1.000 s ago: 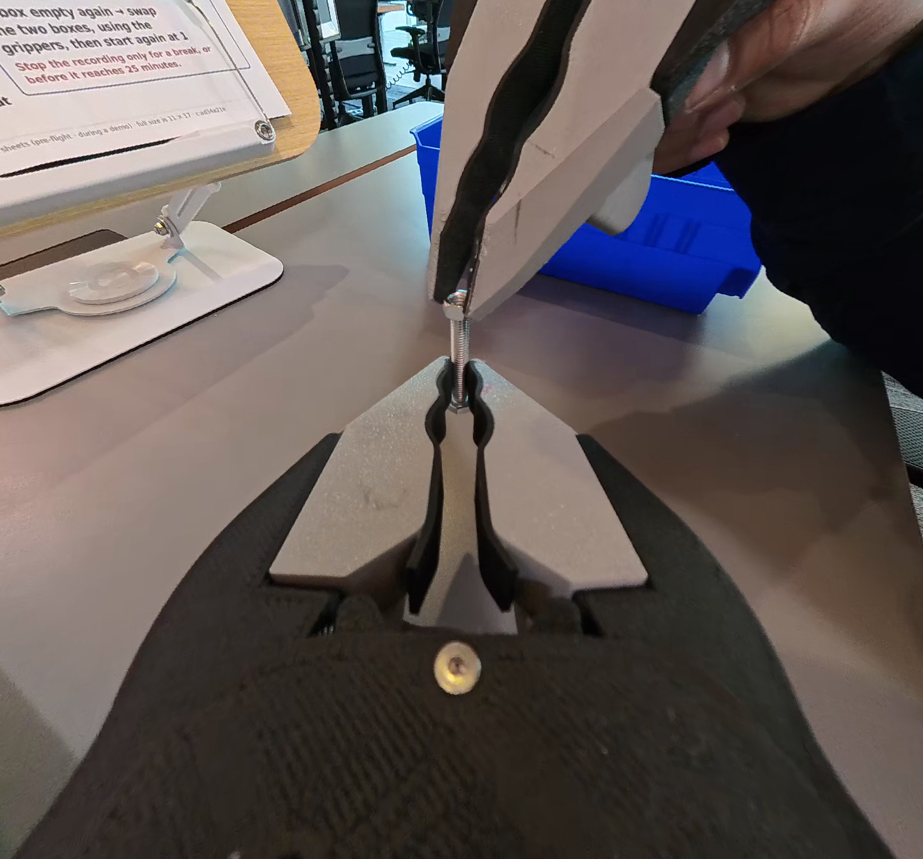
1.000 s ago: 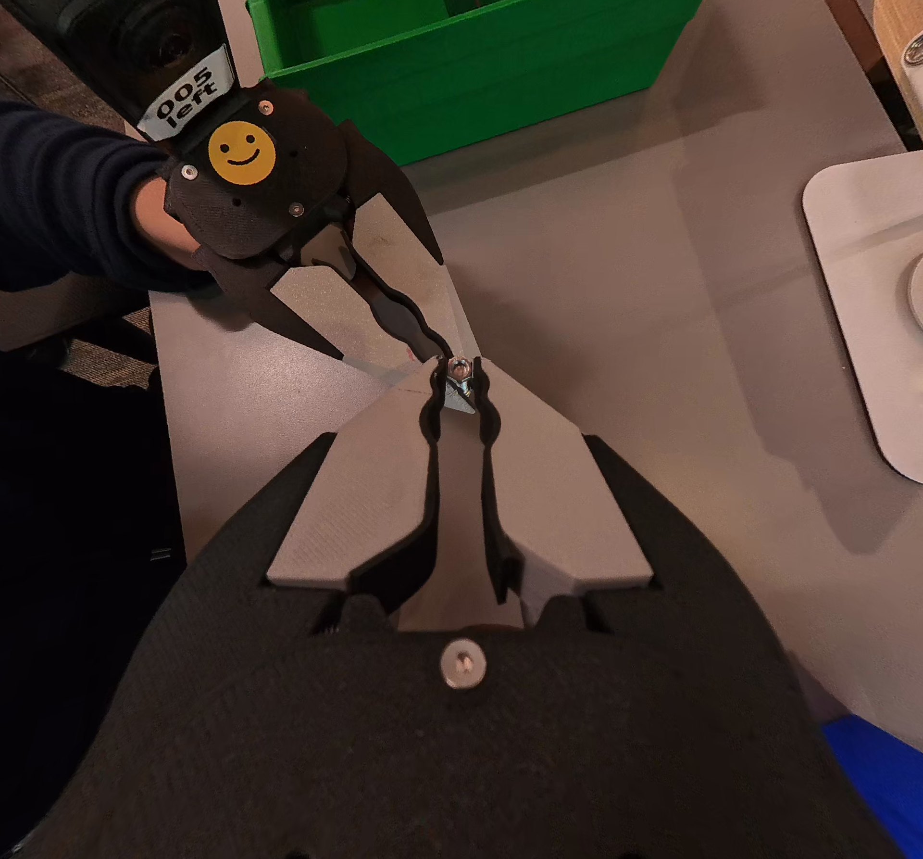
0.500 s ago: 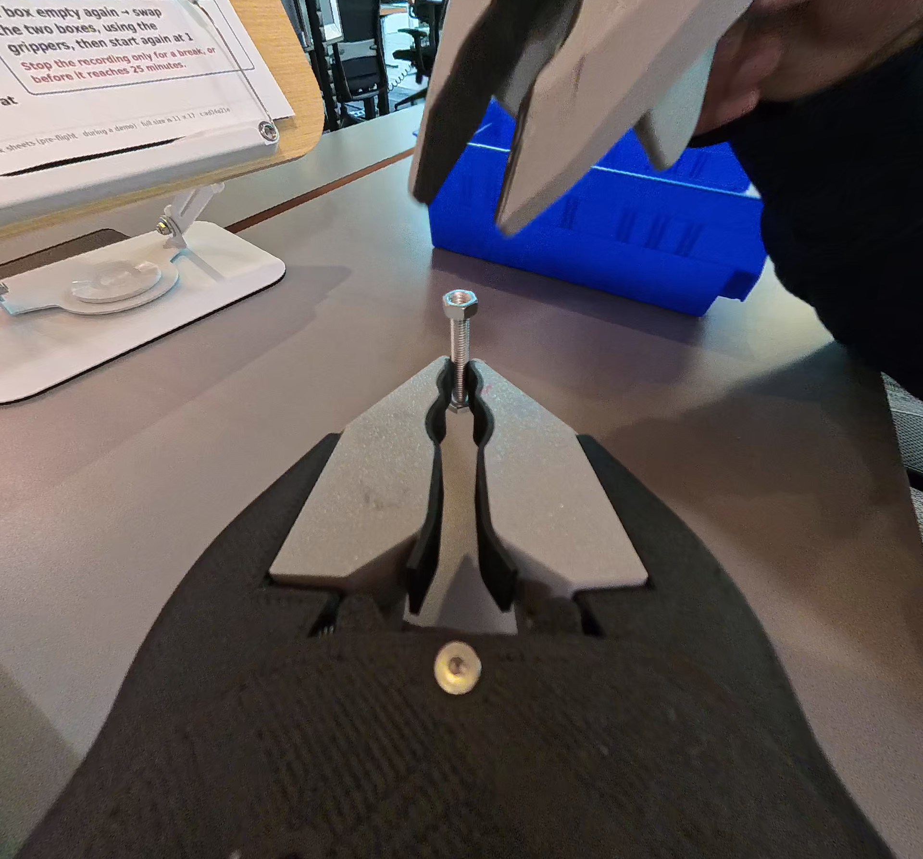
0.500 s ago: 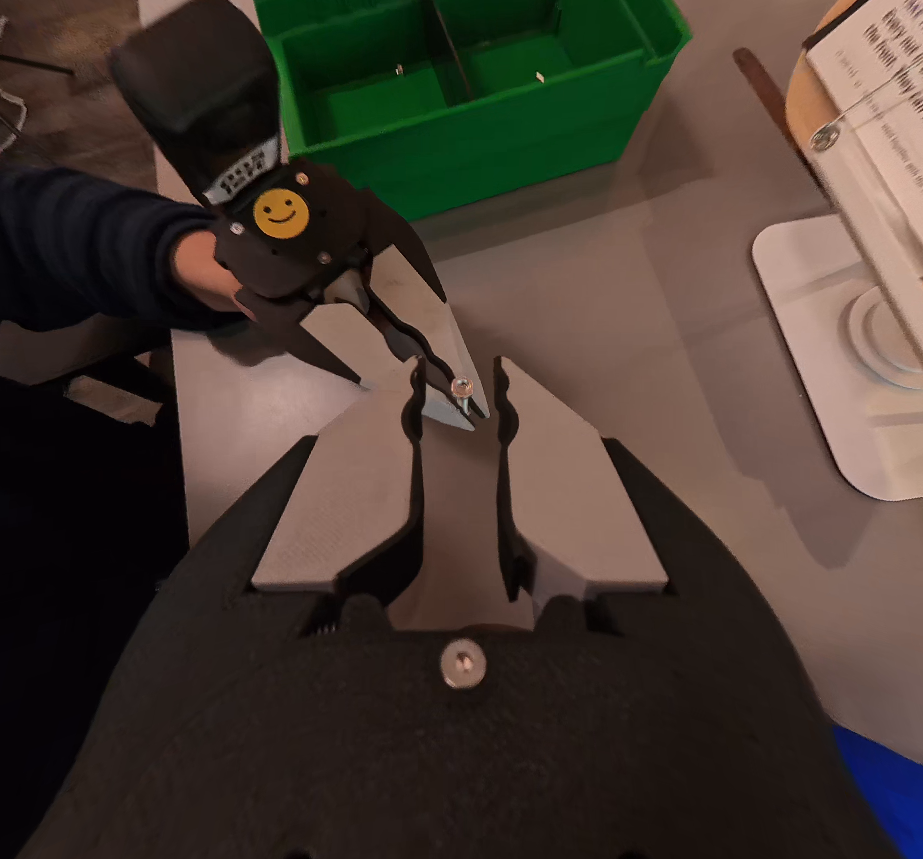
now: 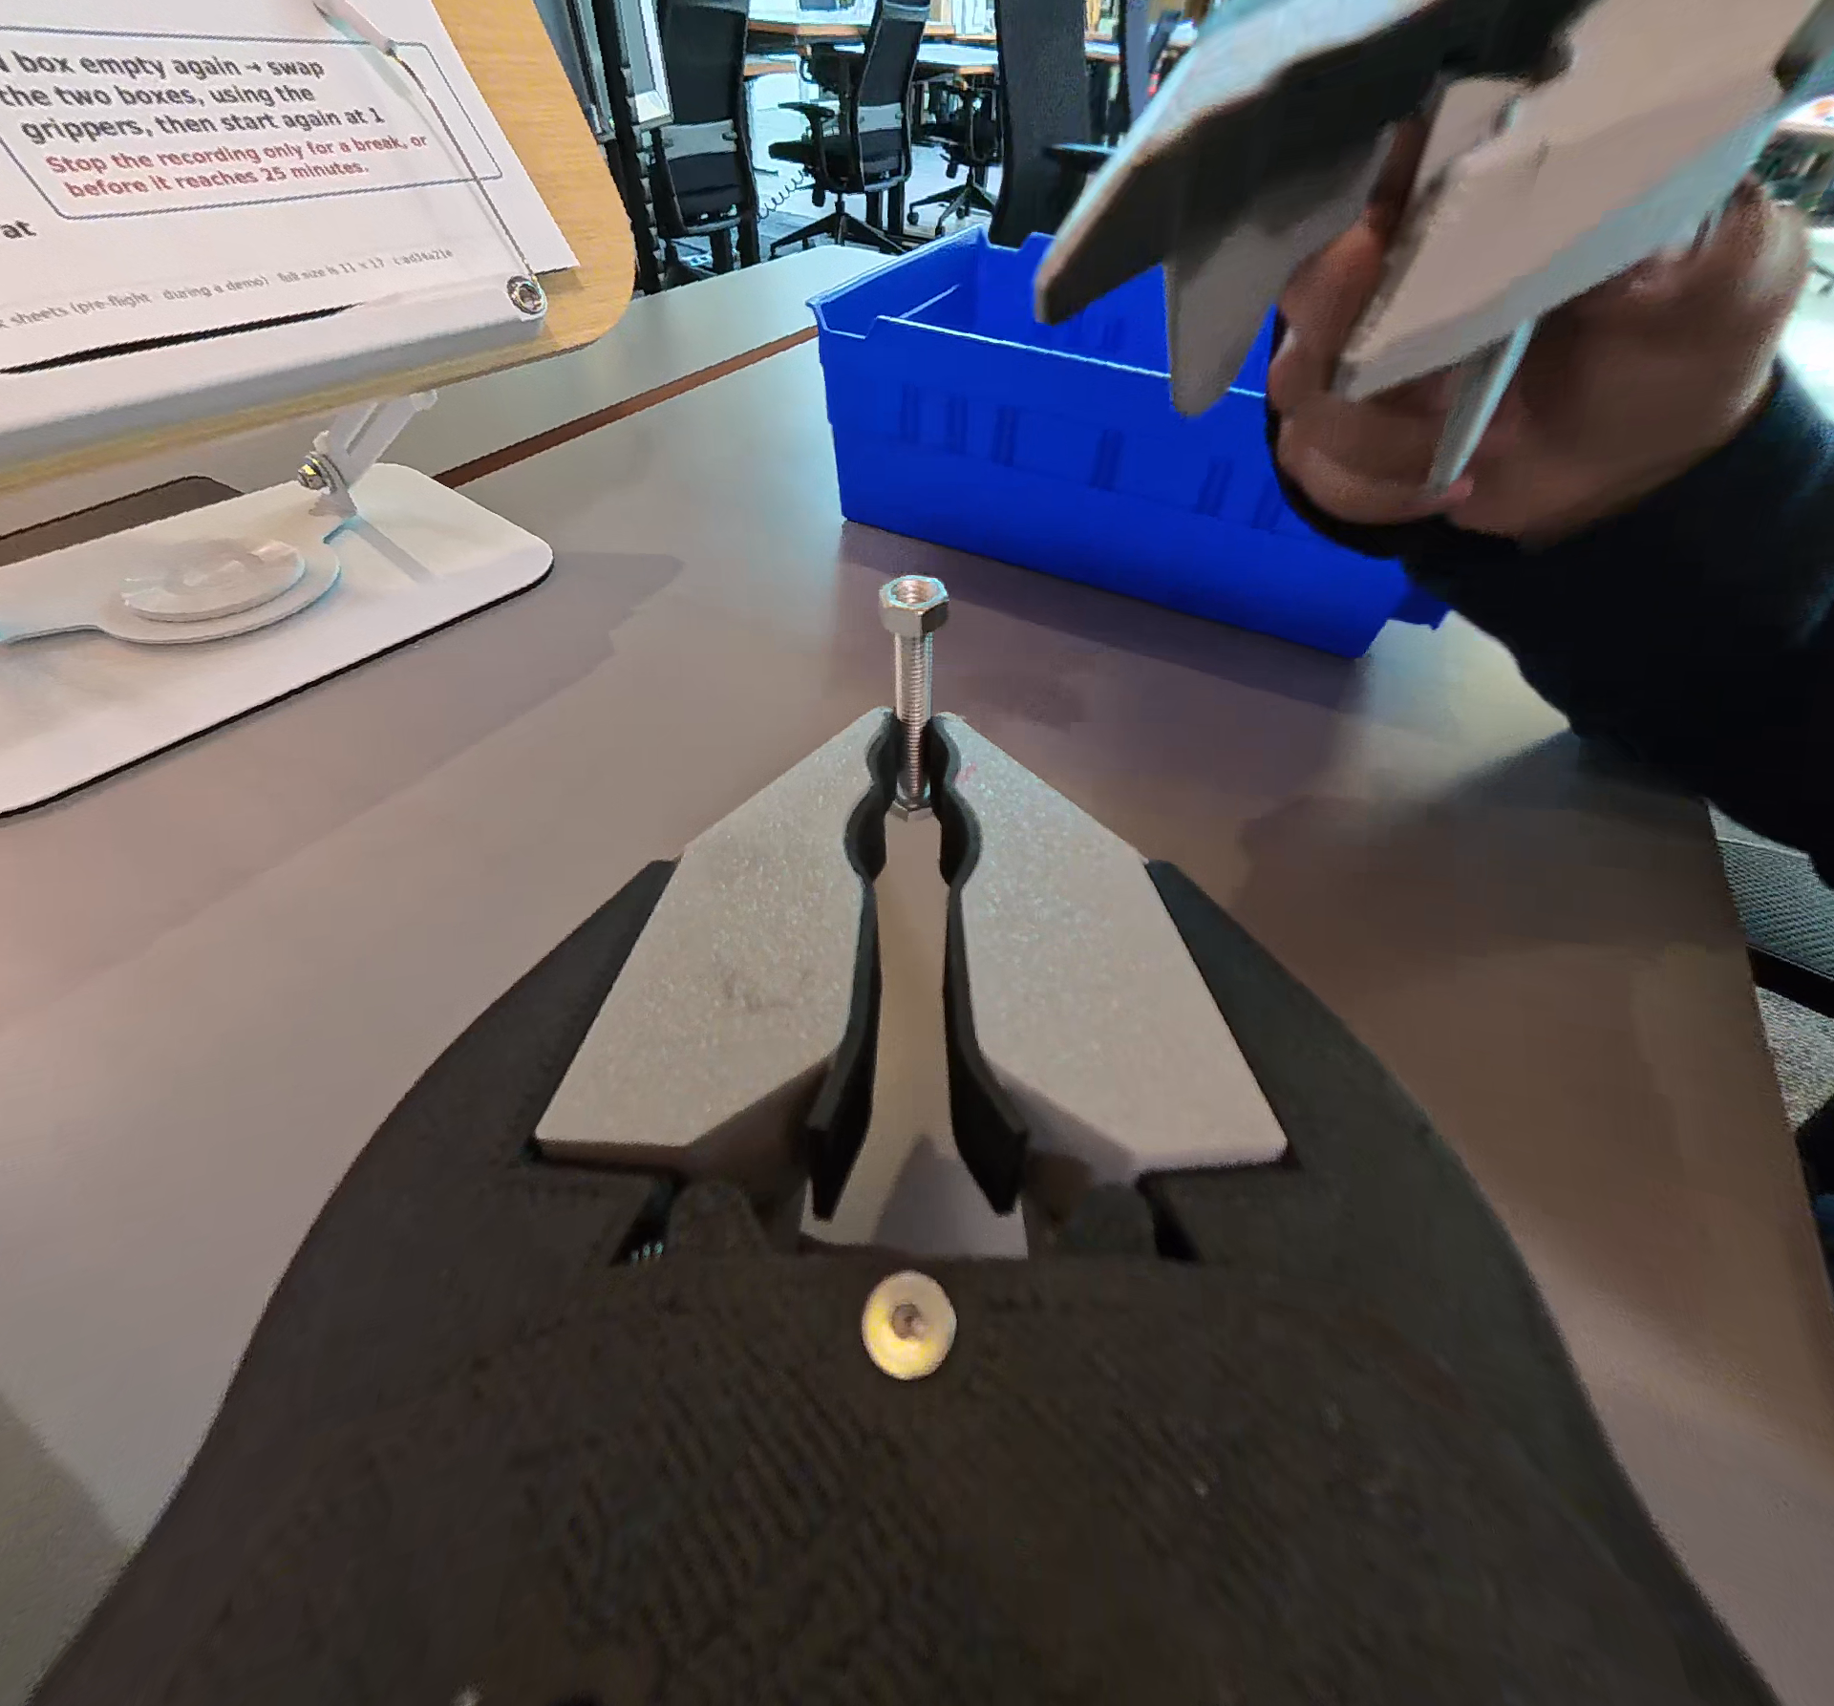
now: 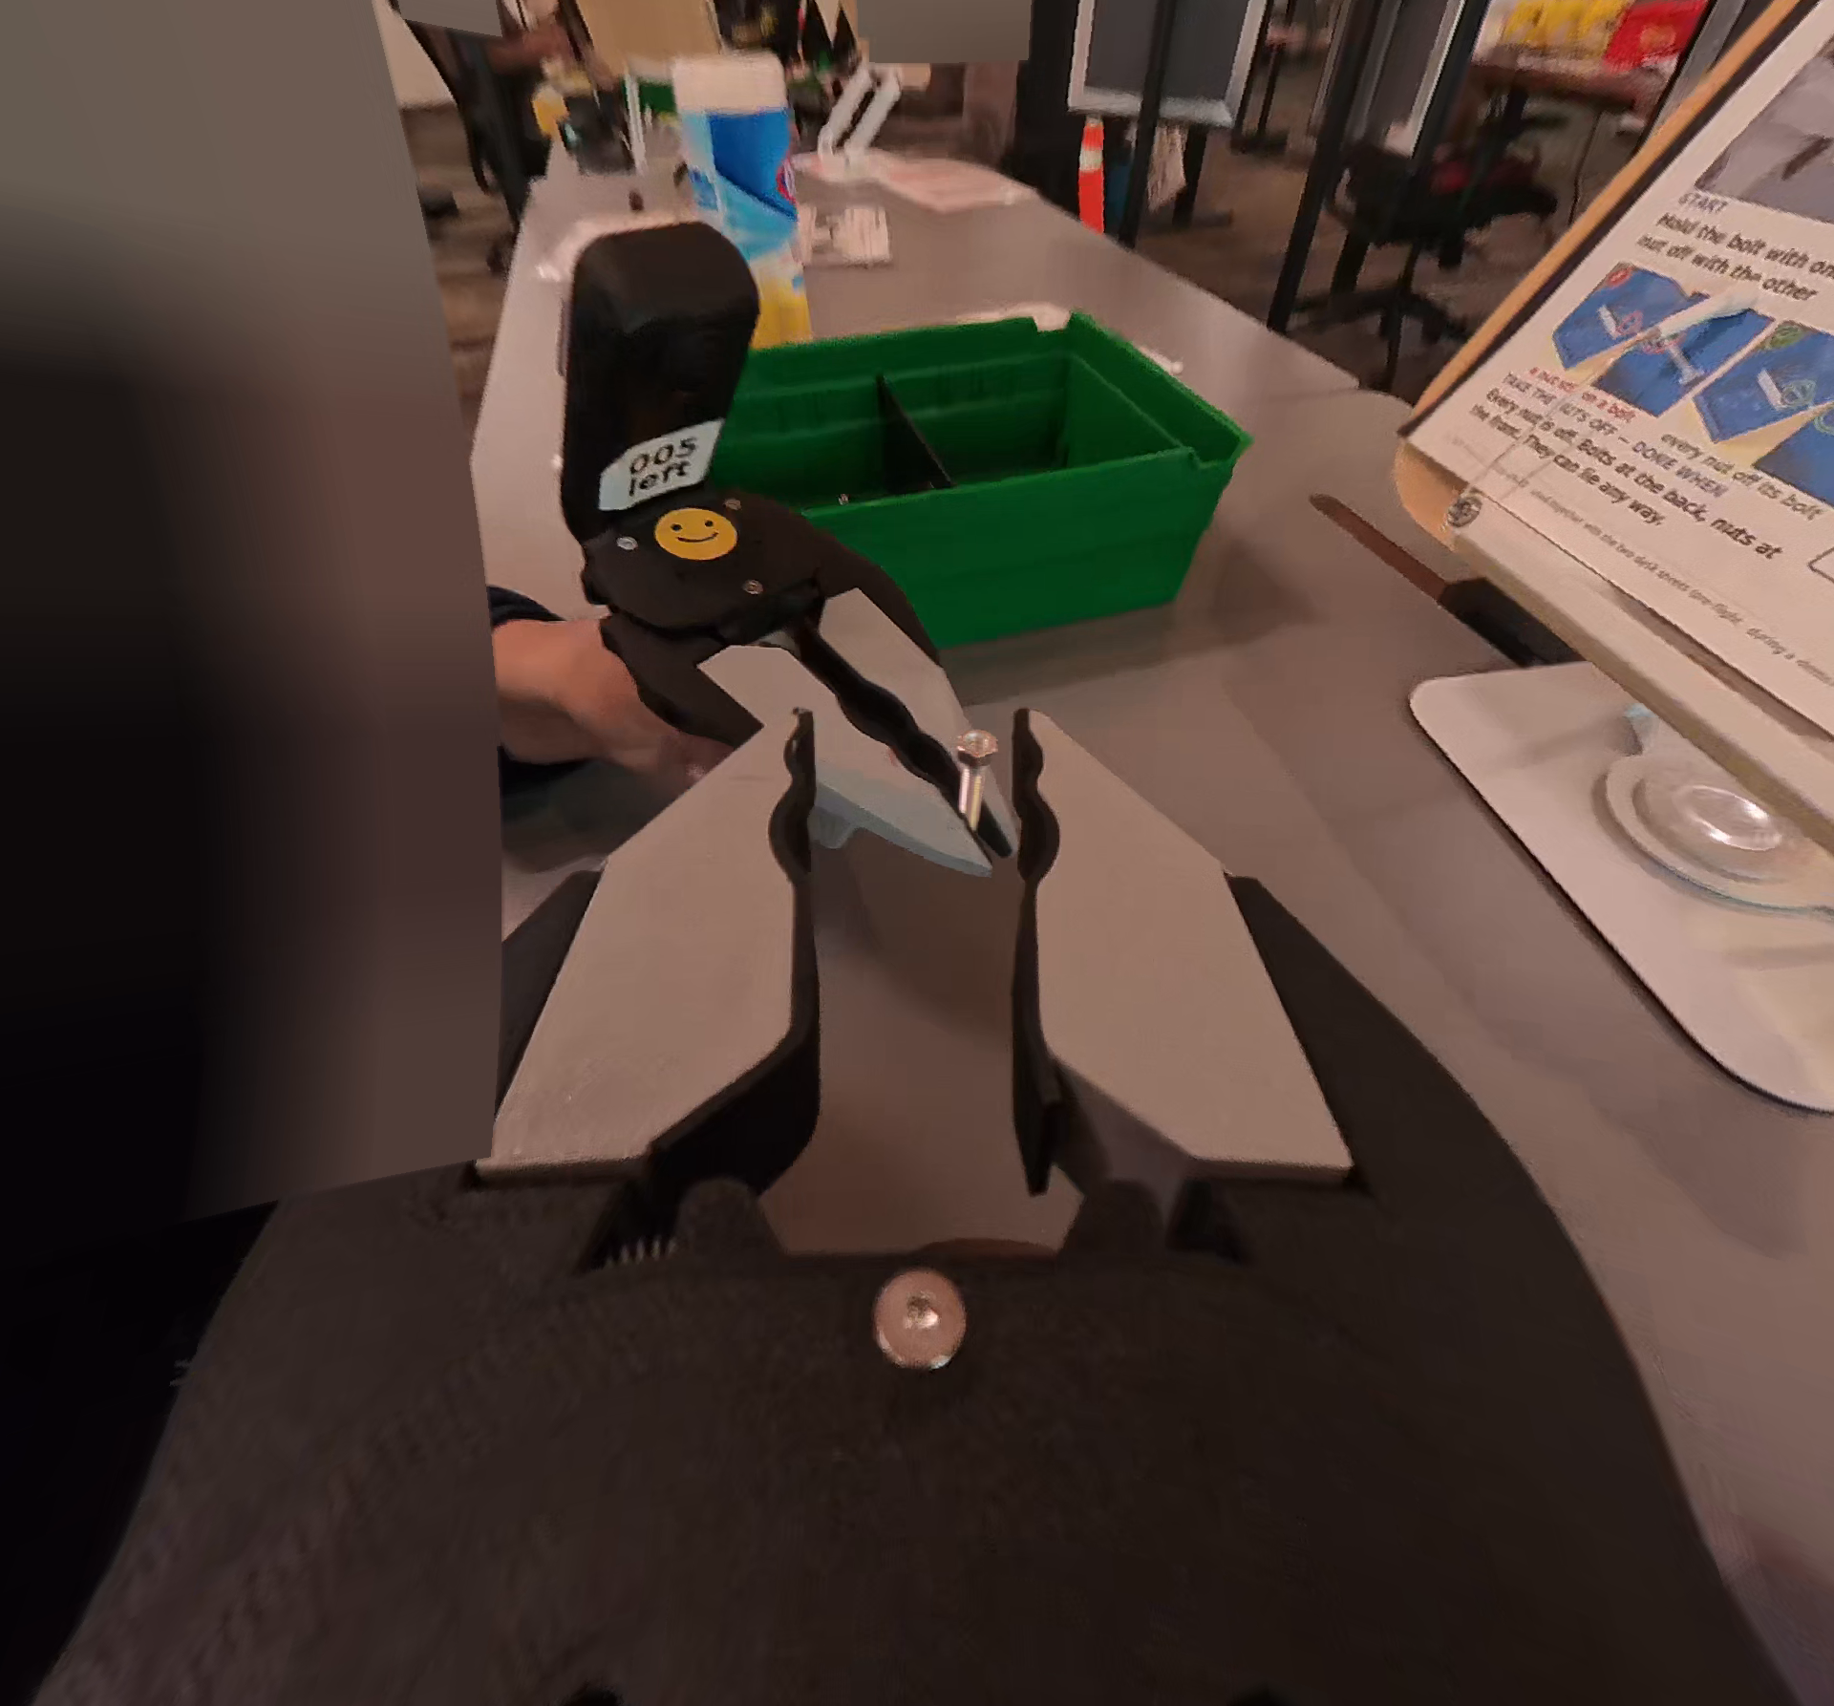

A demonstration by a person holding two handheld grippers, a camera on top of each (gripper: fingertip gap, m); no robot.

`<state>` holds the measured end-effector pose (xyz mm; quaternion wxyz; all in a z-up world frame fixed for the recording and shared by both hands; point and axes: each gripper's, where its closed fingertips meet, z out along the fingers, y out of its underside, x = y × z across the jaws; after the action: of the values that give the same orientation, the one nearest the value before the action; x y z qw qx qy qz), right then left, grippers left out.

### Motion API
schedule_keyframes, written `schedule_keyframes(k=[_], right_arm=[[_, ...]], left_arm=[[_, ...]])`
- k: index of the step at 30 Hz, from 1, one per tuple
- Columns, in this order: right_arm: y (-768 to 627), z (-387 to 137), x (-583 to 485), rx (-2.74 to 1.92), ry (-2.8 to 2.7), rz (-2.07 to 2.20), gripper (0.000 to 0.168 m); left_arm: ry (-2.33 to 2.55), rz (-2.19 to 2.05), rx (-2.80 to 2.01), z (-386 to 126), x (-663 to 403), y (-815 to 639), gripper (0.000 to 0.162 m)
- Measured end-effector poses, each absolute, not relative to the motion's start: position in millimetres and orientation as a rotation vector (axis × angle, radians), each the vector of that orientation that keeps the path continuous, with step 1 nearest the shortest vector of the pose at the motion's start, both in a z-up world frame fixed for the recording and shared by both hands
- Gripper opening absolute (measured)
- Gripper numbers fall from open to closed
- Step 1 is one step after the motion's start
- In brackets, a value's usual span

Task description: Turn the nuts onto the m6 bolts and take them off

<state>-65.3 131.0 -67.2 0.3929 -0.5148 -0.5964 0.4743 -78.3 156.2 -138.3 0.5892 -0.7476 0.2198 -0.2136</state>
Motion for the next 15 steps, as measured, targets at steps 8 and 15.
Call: schedule_keyframes(k=[8, 15], right_arm=[[117.2, -87.7, -62.2, -1.255, -1.444, 1.269, 0.039], [111.6, -101.8, -67.8, -1.237, -1.488, 1.153, 0.042]], left_arm=[[0.525, -0.541, -1.722, -136.3, -69.7, 152.2, 0.003], [0.568, -0.566, -1.712, -138.0, -59.1, 146.6, 0.003]])
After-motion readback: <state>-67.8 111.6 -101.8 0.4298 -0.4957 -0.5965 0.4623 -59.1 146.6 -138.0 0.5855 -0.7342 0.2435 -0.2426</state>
